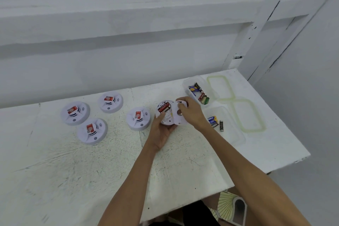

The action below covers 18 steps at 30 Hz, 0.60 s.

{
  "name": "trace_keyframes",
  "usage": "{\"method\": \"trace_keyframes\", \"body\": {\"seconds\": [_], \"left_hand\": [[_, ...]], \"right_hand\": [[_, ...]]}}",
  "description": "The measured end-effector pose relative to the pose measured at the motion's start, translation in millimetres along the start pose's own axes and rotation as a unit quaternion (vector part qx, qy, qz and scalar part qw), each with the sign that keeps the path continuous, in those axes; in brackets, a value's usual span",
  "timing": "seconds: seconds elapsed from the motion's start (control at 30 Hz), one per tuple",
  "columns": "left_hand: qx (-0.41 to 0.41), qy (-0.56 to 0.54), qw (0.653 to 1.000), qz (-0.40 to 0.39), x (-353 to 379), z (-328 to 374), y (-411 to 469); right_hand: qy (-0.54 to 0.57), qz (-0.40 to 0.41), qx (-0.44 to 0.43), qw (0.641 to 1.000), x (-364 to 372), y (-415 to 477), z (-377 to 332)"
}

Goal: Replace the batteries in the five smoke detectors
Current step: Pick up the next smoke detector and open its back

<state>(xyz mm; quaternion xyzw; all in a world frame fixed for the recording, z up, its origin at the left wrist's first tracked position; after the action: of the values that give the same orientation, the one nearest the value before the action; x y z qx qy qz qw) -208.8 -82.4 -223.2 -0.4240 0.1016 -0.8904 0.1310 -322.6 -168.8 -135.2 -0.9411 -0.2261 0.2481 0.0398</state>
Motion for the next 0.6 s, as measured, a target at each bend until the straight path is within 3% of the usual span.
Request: {"method": "trace_keyframes", "body": {"seconds": [0.1, 0.23, 0.6], "left_hand": [[0.019, 0.054, 0.998, 0.015, -3.1, 0.3, 4.4], [0.056, 0.12, 0.99, 0.042, -3.6, 7.4, 3.8], [0.089, 0.161, 0.981, 0.065, -0.7, 14.6, 1.5]], "right_hand": [[0.048, 0.081, 0.02, 0.995, -1.5, -13.9, 18.8], [0.055, 0.122, 0.055, 0.99, 11.9, -29.0, 44.3], [-0.028, 0.118, 0.055, 0.991, 22.9, -25.4, 59.8]]}}
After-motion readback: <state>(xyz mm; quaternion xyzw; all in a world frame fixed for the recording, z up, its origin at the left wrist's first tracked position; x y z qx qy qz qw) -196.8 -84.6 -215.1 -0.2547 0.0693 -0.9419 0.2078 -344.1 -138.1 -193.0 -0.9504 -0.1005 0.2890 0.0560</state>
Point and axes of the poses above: each hand's wrist, its own y-axis towards the middle knuckle, its own x-axis out of the palm, z = x × y, the point moved 5 cm from there along y, towards the middle knuckle, and after that the axes turned 6 degrees about -z, right-handed, at the moved point
